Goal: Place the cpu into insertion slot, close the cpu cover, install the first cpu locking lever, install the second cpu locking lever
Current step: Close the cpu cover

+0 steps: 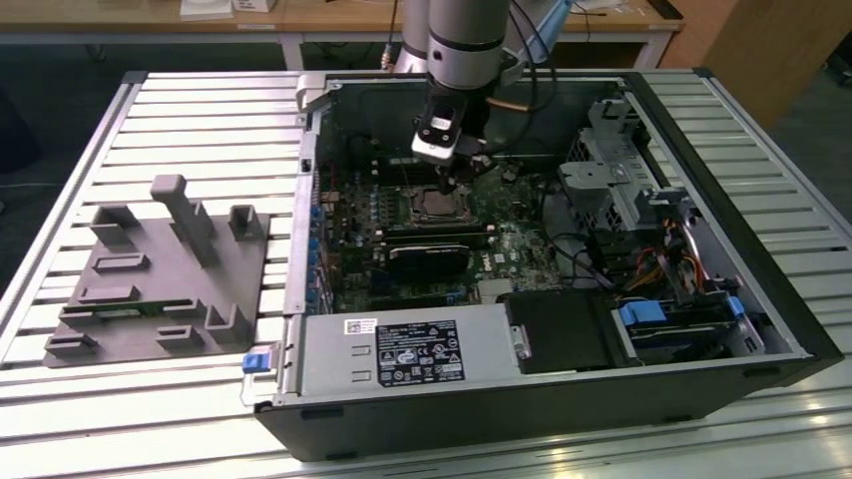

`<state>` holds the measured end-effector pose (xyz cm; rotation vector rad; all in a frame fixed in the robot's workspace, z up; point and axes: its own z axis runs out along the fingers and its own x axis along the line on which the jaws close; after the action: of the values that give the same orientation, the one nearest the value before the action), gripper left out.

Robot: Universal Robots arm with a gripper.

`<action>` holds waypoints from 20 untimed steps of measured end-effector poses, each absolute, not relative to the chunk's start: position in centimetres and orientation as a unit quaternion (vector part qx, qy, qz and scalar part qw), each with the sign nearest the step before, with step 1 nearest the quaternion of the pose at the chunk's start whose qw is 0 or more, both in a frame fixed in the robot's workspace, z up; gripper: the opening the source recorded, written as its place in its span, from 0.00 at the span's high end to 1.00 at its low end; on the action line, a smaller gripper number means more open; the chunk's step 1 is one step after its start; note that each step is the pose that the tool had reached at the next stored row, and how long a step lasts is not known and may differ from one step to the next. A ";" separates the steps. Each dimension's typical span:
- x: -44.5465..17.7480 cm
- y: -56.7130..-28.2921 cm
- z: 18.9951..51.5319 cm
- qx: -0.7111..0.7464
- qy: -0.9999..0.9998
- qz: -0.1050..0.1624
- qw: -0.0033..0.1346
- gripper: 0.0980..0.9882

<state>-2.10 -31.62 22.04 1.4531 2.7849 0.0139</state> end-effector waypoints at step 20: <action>-2.2 -31.6 22.0 0.313 0.950 0.004 -0.001 0.99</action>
<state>-2.20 -31.63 22.03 0.9824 2.9851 0.0136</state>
